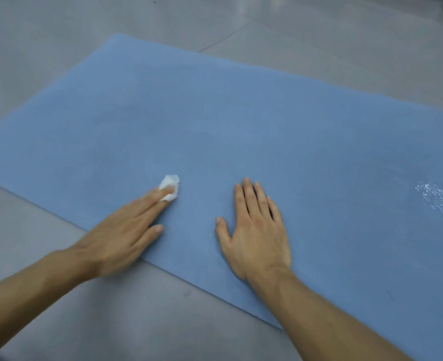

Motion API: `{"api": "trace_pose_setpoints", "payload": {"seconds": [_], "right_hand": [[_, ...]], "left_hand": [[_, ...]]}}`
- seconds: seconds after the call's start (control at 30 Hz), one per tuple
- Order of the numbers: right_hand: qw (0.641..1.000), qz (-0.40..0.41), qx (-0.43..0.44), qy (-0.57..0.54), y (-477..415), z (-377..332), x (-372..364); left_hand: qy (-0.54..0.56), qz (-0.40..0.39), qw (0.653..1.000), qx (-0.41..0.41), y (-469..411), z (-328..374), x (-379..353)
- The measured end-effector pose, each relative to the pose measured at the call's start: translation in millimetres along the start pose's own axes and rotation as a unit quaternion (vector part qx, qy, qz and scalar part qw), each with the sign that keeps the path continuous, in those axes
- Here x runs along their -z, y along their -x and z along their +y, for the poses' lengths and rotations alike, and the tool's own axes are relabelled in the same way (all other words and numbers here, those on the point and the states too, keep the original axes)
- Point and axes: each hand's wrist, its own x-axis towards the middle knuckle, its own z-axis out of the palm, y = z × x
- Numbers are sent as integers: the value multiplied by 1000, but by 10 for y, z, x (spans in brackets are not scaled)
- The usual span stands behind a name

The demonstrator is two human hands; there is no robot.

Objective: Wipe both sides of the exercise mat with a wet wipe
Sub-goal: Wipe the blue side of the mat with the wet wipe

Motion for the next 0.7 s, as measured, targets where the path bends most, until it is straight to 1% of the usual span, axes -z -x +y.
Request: {"api": "trace_pose_setpoints", "payload": {"seconds": [0.1,0.2,0.27,0.33,0.4,0.5,0.57,0.63,0.7], "right_hand": [[1000,-11,2,8,-2,3,11],[1000,-14,2,12,4,1,24],[1000,-14,0,11,7,-6,33],[1000,-16,0,15,6,-9,27],[1000,-18,0,18,6,-7,32],[1000,-17,0,21,7,-15,32],[1000,-15,-1,24,3,-16,28],[1000,-11,-3,26,3,-19,30],[999,-13,-1,31,8,-20,28]], "left_hand": [[-4,27,996,89,130,-528,146],[-7,71,981,180,87,-931,282],[1,90,970,225,-3,-1034,277],[17,94,967,238,-116,-968,195],[14,85,974,208,-225,-745,86],[0,51,994,92,-328,-267,-65],[-4,28,999,28,-338,109,-185],[3,19,1000,-9,-283,434,-282],[5,14,999,-36,-184,596,-324]]}}
